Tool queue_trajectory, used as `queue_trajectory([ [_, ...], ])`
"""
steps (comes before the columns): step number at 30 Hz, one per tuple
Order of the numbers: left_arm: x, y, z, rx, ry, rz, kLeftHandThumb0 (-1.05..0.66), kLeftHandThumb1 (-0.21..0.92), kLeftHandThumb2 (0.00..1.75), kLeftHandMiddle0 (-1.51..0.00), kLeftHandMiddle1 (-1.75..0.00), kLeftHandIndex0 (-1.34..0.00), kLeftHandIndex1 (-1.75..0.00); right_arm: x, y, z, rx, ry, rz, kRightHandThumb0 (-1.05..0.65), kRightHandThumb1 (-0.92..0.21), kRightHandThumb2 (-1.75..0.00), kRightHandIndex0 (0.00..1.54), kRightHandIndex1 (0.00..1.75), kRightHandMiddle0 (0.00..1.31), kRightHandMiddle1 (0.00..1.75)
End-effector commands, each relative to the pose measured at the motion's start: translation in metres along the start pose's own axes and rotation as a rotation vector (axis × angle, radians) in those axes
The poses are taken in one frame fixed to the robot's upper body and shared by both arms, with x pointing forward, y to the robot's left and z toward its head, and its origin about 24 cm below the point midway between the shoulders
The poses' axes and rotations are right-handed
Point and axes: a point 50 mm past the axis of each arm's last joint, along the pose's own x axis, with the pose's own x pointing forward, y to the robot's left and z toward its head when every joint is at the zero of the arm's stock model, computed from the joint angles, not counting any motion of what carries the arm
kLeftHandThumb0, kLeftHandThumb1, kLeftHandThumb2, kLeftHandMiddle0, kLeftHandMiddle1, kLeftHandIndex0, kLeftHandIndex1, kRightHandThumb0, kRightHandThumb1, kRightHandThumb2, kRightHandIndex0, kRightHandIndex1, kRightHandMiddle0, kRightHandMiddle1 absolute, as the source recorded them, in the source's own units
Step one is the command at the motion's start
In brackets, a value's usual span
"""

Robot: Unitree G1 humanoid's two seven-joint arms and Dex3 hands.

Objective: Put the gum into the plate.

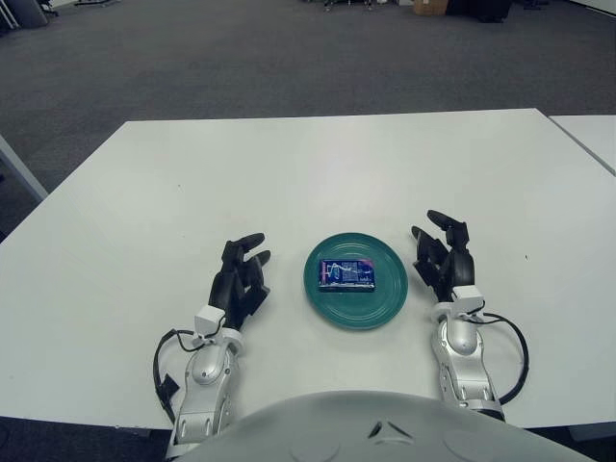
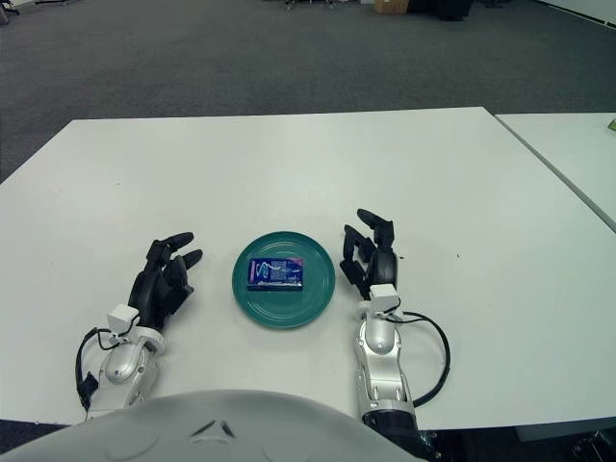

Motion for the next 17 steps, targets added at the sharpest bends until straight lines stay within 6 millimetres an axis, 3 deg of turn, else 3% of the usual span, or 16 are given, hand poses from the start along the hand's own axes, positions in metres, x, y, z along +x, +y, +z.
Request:
queue_trajectory([
  [1, -0.002, -0.002, -0.004, 0.027, 0.015, 0.001, -0.79, 0.92, 0.83, -0.31, -0.88, -0.15, -1.16, -0.03, -0.009, -0.037, -0.026, 0.233, -0.029, -0.59, -0.92, -0.63, 0.58, 0.27, 0.08, 1.02],
  [10, 0.003, -0.011, -0.017, 0.011, 0.047, -0.031, -0.79, 0.92, 0.89, -0.31, -0.82, -0.15, -1.15, -0.033, -0.012, -0.034, -0.034, 0.257, -0.03, -0.57, -0.92, -0.61, 0.62, 0.31, 0.08, 1.03],
  [17, 0.006, -0.016, -0.018, -0.034, 0.018, -0.052, -0.8, 0.92, 0.88, -0.34, -0.79, -0.17, -1.17, -0.032, -0.016, -0.034, -0.067, 0.261, -0.011, -0.54, -0.92, -0.58, 0.58, 0.51, 0.06, 1.04],
])
